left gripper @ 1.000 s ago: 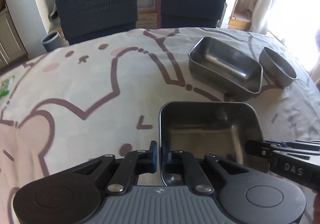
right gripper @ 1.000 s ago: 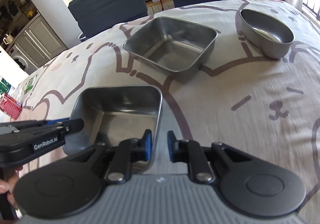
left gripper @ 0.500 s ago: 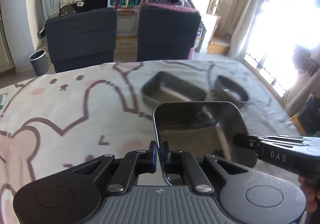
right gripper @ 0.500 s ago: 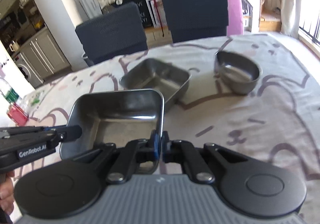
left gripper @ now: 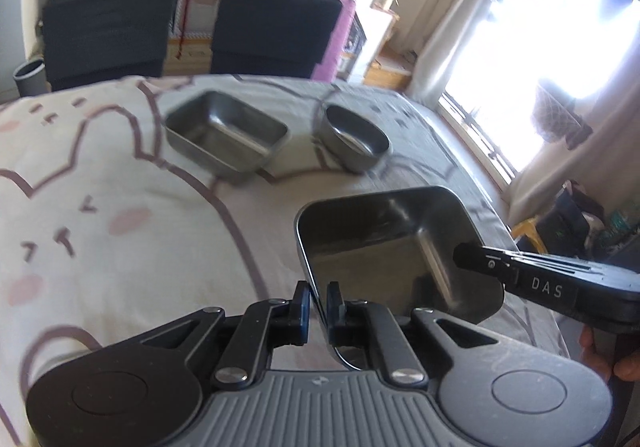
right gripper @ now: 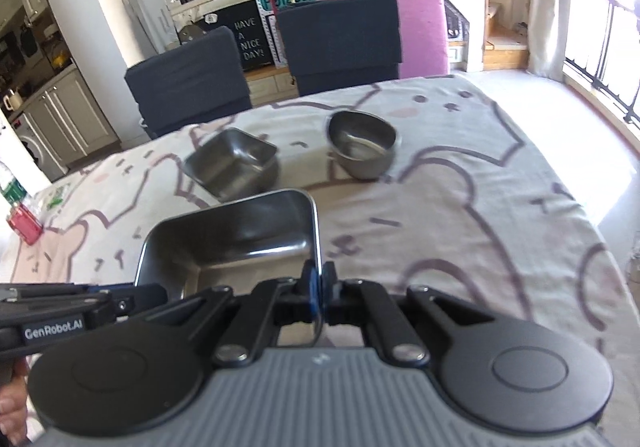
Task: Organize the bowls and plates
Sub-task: 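Lift the steel tray with both tools and carry it toward the plate stack, then lower the steel tray onto the table and open both tools, then move both tools to the walls of the second steel square tray, then close both tools on opposite walls of the second steel tray, then lift the second steel tray with both tools and carry it toward the first tray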
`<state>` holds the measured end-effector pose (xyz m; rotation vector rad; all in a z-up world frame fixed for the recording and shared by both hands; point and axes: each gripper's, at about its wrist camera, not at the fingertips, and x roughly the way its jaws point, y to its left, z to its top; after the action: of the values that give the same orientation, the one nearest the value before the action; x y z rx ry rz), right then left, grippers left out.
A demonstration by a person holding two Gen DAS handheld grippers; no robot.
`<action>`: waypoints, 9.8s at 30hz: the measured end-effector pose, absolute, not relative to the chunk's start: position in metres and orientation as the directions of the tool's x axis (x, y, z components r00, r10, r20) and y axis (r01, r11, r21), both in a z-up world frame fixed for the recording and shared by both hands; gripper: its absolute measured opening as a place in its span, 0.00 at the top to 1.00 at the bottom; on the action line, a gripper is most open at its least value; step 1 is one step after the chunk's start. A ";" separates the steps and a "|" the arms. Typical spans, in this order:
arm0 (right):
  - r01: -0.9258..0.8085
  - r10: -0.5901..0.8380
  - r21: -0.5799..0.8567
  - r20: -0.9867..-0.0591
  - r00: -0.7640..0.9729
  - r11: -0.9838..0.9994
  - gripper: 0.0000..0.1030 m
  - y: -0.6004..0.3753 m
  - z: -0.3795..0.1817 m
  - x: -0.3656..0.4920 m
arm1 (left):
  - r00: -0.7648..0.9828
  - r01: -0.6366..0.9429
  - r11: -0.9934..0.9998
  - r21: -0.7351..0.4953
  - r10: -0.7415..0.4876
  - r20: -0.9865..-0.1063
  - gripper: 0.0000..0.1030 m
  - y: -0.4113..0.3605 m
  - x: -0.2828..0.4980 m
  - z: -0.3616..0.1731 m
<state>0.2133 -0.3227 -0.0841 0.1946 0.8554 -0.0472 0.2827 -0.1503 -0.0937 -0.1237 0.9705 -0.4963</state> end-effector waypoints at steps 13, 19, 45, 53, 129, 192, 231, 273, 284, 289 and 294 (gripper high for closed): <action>0.110 -0.029 0.039 -0.828 0.559 0.993 0.96 -0.342 -0.103 0.190 | 0.341 0.420 0.865 -0.276 -0.432 -0.835 0.90 -0.187 0.264 -0.130; 0.081 -0.037 0.004 -0.862 0.505 0.997 0.96 -0.342 -0.114 0.191 | 0.288 0.442 0.858 -0.262 -0.413 -0.864 0.88 -0.193 0.259 -0.146; 0.055 -0.062 -0.045 -0.926 0.373 0.997 0.96 -0.346 -0.136 0.192 | 0.291 0.583 0.804 -0.117 -0.341 -0.894 0.85 -0.222 0.246 -0.154; 0.063 -0.055 -0.035 -0.937 0.345 0.997 0.96 -0.350 -0.142 0.193 | 0.293 0.609 0.786 -0.105 -0.346 -0.891 0.84 -0.226 0.244 -0.155; 0.249 0.020 0.276 -0.706 0.708 0.928 0.00 -0.308 -0.099 0.251 | 0.683 0.331 0.944 -0.002 -0.241 -0.690 0.00 -0.096 0.380 -0.101; 0.239 0.062 0.310 -0.718 0.693 0.920 0.61 -0.270 -0.174 0.370 | 0.709 0.315 0.943 0.106 -0.159 -0.687 0.69 -0.114 0.484 -0.165; 0.130 0.176 0.406 -0.633 0.754 0.904 0.97 -0.277 -0.131 0.337 | 0.674 0.287 0.957 -0.054 -0.241 -0.698 0.96 -0.100 0.432 -0.101; 0.075 0.100 0.273 -0.574 0.813 0.959 0.97 -0.364 -0.056 0.116 | 0.513 0.429 0.883 -0.191 -0.412 -0.754 0.91 -0.202 0.230 -0.094; 0.053 0.088 0.185 -0.676 0.732 0.981 0.96 -0.355 -0.073 0.122 | 0.451 0.449 0.885 -0.127 -0.347 -0.822 0.86 -0.211 0.227 -0.121; 0.043 0.085 0.165 -0.693 0.716 0.985 0.96 -0.349 -0.076 0.121 | 0.440 0.455 0.884 -0.107 -0.328 -0.836 0.86 -0.213 0.227 -0.126; 0.048 0.070 0.142 -0.722 0.688 0.989 0.96 -0.346 -0.081 0.124 | 0.430 0.463 0.882 -0.091 -0.313 -0.847 0.86 -0.216 0.228 -0.132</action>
<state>0.1243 -0.3464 -0.0812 0.1540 0.8125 0.0128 0.2285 -0.2160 -0.1320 0.1644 1.0167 -0.4869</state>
